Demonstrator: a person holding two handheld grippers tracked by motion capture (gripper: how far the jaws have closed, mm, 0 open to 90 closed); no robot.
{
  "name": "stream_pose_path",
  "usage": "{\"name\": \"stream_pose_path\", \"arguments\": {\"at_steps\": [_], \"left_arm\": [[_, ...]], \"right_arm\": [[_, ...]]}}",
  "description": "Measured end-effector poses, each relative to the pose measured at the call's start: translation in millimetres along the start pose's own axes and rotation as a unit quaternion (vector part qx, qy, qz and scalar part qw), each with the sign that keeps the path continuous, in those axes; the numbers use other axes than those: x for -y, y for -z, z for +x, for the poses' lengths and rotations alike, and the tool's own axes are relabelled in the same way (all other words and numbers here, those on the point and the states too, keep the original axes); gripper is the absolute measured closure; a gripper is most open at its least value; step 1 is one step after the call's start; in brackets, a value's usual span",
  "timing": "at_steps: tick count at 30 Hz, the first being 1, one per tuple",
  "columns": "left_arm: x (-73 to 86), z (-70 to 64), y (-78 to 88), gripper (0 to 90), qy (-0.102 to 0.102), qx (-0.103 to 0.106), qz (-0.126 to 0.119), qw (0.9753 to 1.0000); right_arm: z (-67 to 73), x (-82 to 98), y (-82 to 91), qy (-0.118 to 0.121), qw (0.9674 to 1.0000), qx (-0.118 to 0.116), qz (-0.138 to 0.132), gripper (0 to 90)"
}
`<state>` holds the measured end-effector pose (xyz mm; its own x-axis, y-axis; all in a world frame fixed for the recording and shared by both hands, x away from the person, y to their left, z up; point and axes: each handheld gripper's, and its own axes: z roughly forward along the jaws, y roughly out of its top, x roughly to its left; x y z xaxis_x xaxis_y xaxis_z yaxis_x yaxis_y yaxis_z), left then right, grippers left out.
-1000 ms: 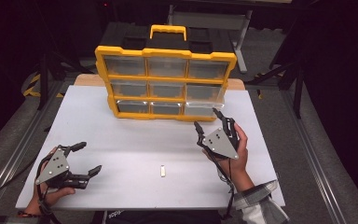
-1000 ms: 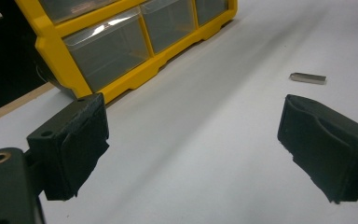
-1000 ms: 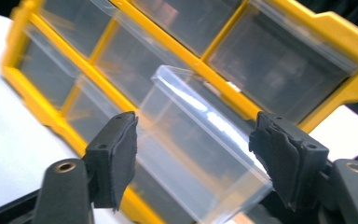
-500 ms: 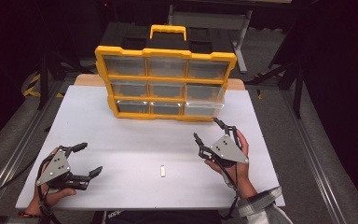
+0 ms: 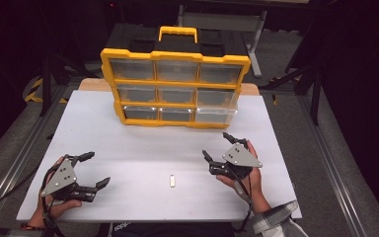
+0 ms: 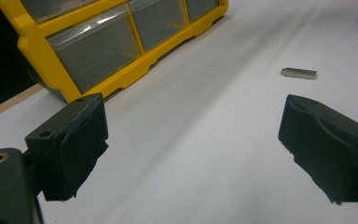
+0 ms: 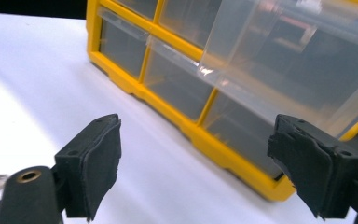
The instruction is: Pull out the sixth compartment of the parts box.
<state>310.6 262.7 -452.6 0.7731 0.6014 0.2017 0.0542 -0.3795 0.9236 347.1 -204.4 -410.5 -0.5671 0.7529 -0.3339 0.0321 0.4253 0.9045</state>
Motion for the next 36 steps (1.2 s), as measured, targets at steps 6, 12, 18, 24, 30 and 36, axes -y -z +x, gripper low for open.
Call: {"name": "stream_pose_path", "arguments": {"at_steps": [6,12,18,24,30,36], "left_arm": [[0.8,-1.0,-1.7,9.1,-0.002,0.006,0.001,1.0],[1.7,-1.5,0.1,8.9,0.0,0.008,0.001,1.0],[4.3,-1.5,1.9,8.3,0.005,0.013,-0.001,0.9999],[5.8,-1.5,1.9,8.1,0.004,0.019,0.003,0.9998],[6.7,-1.4,3.2,8.1,0.002,0.018,0.004,0.9998],[7.1,-1.6,5.7,8.0,0.003,0.013,0.004,0.9999]], "right_arm": [[4.3,7.0,-10.7,-0.005,0.9985,-0.045,0.031,15.4],[11.6,12.0,-24.6,-0.006,0.9912,-0.108,0.076,14.0],[22.5,15.2,-38.9,0.006,0.9822,-0.161,0.097,13.9],[30.1,13.1,-44.2,0.012,0.9747,-0.203,0.094,16.0],[33.4,12.0,-47.4,0.008,0.9677,-0.231,0.101,17.2],[38.7,11.2,-51.8,0.013,0.9599,-0.257,0.112,17.3]]}}
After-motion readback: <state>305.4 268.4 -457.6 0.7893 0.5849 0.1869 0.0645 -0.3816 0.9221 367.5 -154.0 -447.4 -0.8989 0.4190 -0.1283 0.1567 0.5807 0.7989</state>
